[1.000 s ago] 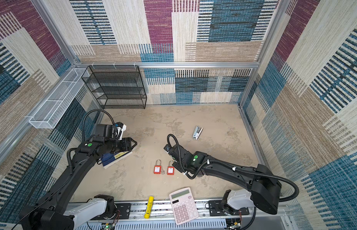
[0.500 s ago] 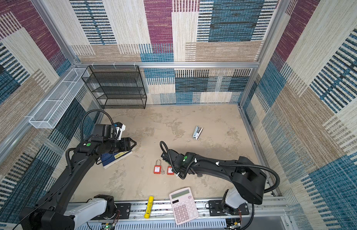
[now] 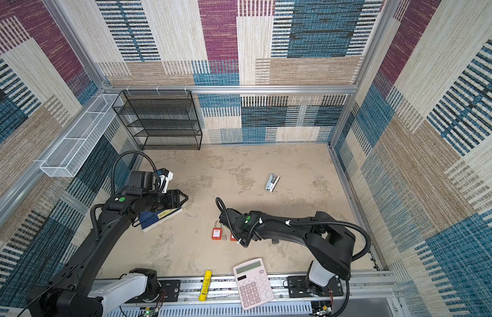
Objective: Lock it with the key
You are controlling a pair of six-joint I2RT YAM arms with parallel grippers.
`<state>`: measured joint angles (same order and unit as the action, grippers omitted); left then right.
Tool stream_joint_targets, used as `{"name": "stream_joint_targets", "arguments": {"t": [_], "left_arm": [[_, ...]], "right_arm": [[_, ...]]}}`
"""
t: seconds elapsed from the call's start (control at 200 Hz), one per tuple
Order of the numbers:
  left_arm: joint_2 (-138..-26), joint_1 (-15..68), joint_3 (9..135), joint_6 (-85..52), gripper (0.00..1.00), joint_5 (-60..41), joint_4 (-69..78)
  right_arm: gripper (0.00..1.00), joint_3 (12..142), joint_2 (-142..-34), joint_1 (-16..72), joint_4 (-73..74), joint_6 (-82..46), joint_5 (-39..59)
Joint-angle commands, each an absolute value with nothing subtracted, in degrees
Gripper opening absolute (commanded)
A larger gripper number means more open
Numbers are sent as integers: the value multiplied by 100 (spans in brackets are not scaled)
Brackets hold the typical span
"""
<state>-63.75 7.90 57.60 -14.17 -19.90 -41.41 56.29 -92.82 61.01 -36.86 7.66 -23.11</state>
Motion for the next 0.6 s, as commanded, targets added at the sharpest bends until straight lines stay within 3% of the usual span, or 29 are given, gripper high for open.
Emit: {"name": "stream_joint_targets", "arguments": {"t": [0.0, 0.596], "left_arm": [[-6397, 784, 5810, -1360, 64, -2112, -4119], [-6407, 783, 5803, -1326, 64, -2064, -4078]], "right_arm": [[0, 5695, -9354, 6126, -3480, 826, -2499], [7, 5527, -9551, 6310, -3281, 930, -2496]]}}
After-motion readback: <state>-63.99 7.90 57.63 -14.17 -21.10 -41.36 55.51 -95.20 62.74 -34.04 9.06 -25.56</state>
